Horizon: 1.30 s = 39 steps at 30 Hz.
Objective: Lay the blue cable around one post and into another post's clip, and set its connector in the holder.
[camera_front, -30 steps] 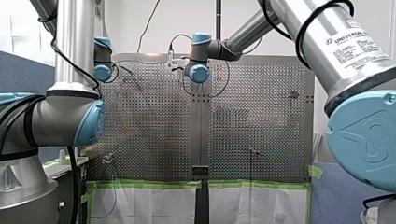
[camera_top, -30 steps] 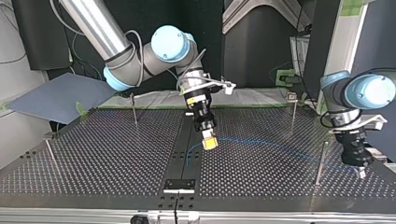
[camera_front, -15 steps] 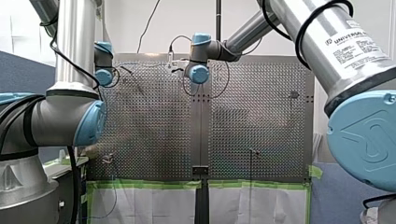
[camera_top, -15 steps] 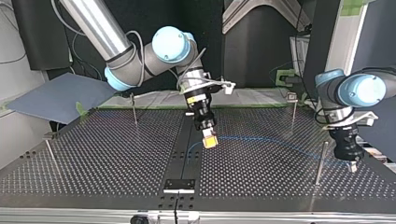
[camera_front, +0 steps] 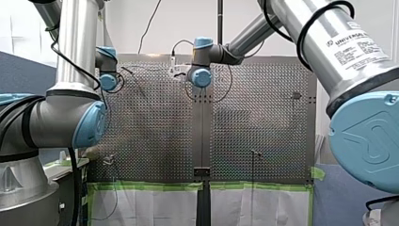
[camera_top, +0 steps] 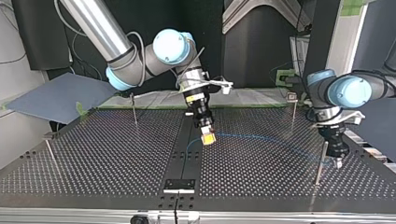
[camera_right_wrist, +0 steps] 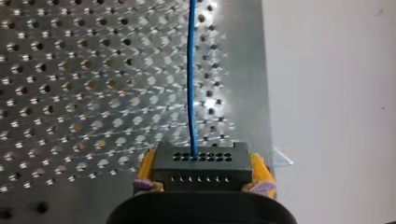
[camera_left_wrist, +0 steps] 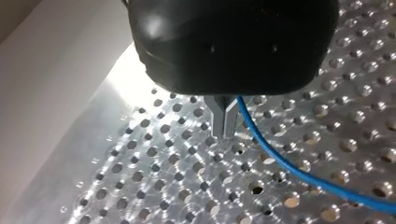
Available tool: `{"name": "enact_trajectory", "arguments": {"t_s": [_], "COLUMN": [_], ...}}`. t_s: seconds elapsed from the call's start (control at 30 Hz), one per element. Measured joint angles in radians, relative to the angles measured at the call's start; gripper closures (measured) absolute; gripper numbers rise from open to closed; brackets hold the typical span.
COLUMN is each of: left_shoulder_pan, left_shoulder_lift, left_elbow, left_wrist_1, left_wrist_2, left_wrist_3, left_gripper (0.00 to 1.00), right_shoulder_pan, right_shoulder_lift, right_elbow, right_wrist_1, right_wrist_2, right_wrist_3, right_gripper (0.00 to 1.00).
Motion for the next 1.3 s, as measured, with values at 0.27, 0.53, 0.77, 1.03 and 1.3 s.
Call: {"name": "enact_trajectory", "arguments": {"t_s": [0.27,0.53,0.77,1.03,1.3], "left_shoulder_pan": [-0.023,-0.038,-0.048,-0.054,-0.065], "left_shoulder_lift": [-0.001,-0.002,-0.002,-0.002,-0.002], "left_elbow": [-0.031,-0.038,-0.038,-0.038,-0.038], "left_wrist_1": [0.017,0.024,0.025,0.022,0.027], "left_wrist_2": [-0.011,-0.011,-0.012,-0.032,-0.044], "left_wrist_3": [-0.015,-0.017,-0.015,-0.009,0.008], "left_gripper": [1.00,1.00,1.00,1.00,0.78], "right_shoulder_pan": [-0.002,-0.004,-0.016,-0.044,-0.047], "right_shoulder_lift": [0.041,0.066,0.068,0.069,0.069], "right_elbow": [0.006,0.017,0.034,0.083,0.088], "right_wrist_1": [0.025,0.028,0.016,0.002,0.004], "right_wrist_2": [0.005,0.011,0.016,0.018,0.018], "right_wrist_3": [0.003,0.002,0.002,-0.001,-0.003], "right_gripper": [1.00,1.00,1.00,1.00,1.00]}}
